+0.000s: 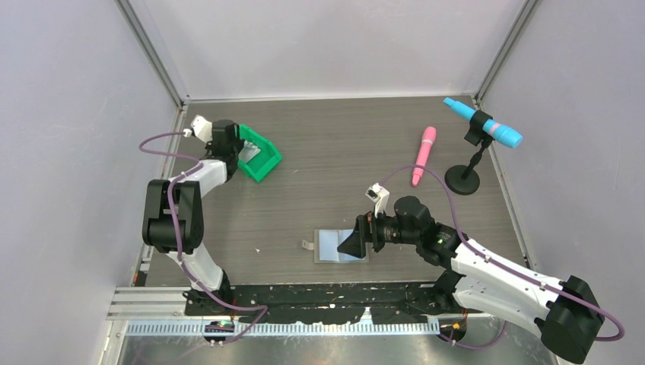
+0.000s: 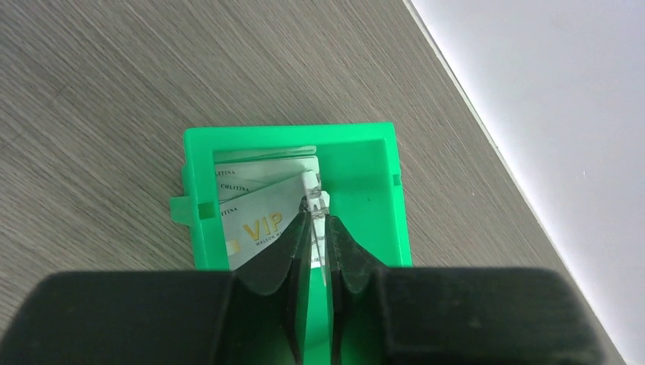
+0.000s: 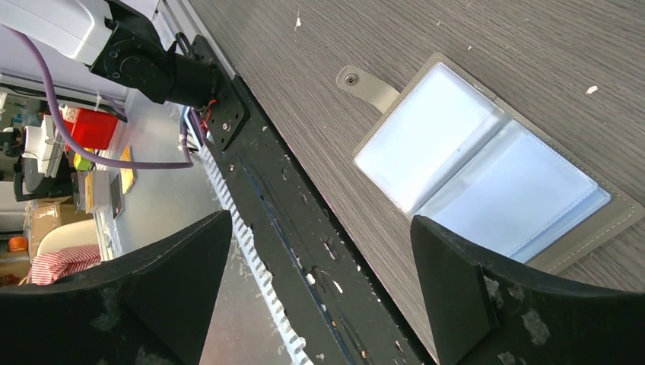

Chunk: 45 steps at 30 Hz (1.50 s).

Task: Take the credit cards out of the card holder
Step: Place the credit card in the storage box, then reset both arms

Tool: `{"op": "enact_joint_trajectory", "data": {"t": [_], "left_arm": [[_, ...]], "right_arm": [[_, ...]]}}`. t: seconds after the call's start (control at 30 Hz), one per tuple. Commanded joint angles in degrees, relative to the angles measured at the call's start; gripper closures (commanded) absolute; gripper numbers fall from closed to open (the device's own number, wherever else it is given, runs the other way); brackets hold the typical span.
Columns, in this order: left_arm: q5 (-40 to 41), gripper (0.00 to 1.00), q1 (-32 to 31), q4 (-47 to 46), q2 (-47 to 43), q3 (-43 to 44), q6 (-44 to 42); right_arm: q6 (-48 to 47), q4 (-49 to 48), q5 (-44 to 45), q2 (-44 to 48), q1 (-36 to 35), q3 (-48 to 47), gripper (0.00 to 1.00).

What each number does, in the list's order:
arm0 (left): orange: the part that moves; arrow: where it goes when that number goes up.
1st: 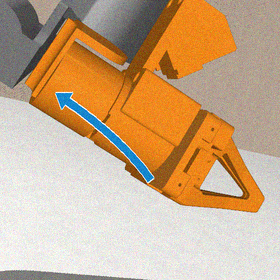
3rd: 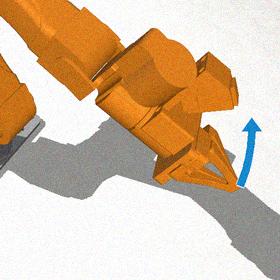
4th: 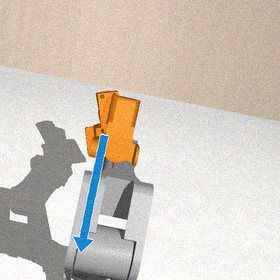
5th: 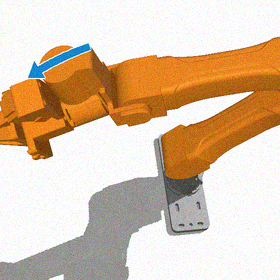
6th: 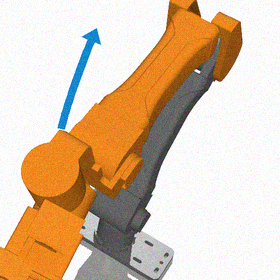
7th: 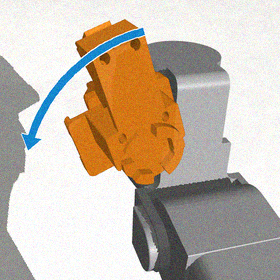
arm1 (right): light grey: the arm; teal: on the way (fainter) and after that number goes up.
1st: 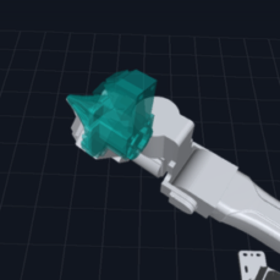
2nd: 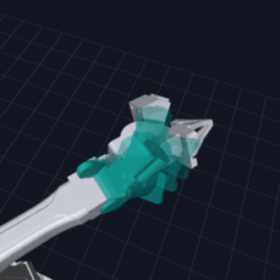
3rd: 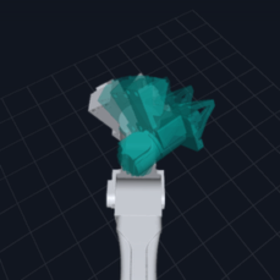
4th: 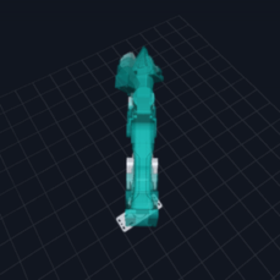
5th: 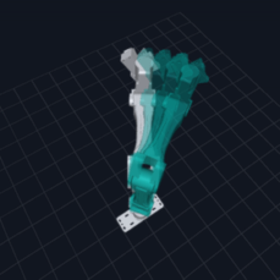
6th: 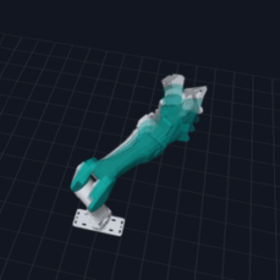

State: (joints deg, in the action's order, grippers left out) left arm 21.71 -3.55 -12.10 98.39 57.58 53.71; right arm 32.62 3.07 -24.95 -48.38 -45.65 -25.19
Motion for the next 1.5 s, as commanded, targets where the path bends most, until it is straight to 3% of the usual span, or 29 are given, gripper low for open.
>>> {"op": "enact_joint_trajectory", "data": {"t": [0.0, 0.37, 0.63, 0.8, 1.0, 1.1, 1.2, 1.33, 1.47], "left_arm": [[2.8, 0.83, 0.5, 1.0, -0.5, 2.7, -2.4], [2.5, 0.66, 0.4, 12.6, -6.3, 6.6, -5.2], [-9.8, 0.62, 0.4, 24.4, -17.1, 7.4, -9.8], [-23.6, 0.61, 0.1, 27.5, -24.7, 2.5, -13.1], [-33.6, 0.6, -4.4, 32.0, -32.3, -6.4, -16.4], [-35.1, 0.56, -9.9, 34.2, -35.3, -10.8, -17.7], [-36.6, 0.55, -14.8, 35.7, -37.5, -15.1, -18.3], [-39.1, 0.55, -16.7, 36.2, -42.4, -20.9, -18.4], [-35.9, 0.54, -16.7, 40.1, -49.8, -23.5, -20.0]], "right_arm": [[-0.2, -2.5, -0.3, 0.4, 0.2, -2.4, 0.04], [-0.1, 1.2, 1.4, 1.7, 0.4, -3.7, 0.05], [-0.6, 7.8, 8.1, 2.8, 0.6, -6.4, 0.04], [2.2, 11.6, 14.9, 2.8, 0.6, -7.1, 0.05], [6.7, 11.7, 18.9, 1.6, 0.6, -5.6, 0.03], [8.6, 11.5, 19.6, -0.6, 0.3, -5.5, 0.0], [11.1, 10.9, 21.0, -3.7, -1.8, -5.9, 0.05], [14.1, 11.7, 31.0, -7.5, -7.6, -8.0, 0.08], [17.2, 13.3, 38.2, -13.6, -13.5, -11.6, 0.08]]}}
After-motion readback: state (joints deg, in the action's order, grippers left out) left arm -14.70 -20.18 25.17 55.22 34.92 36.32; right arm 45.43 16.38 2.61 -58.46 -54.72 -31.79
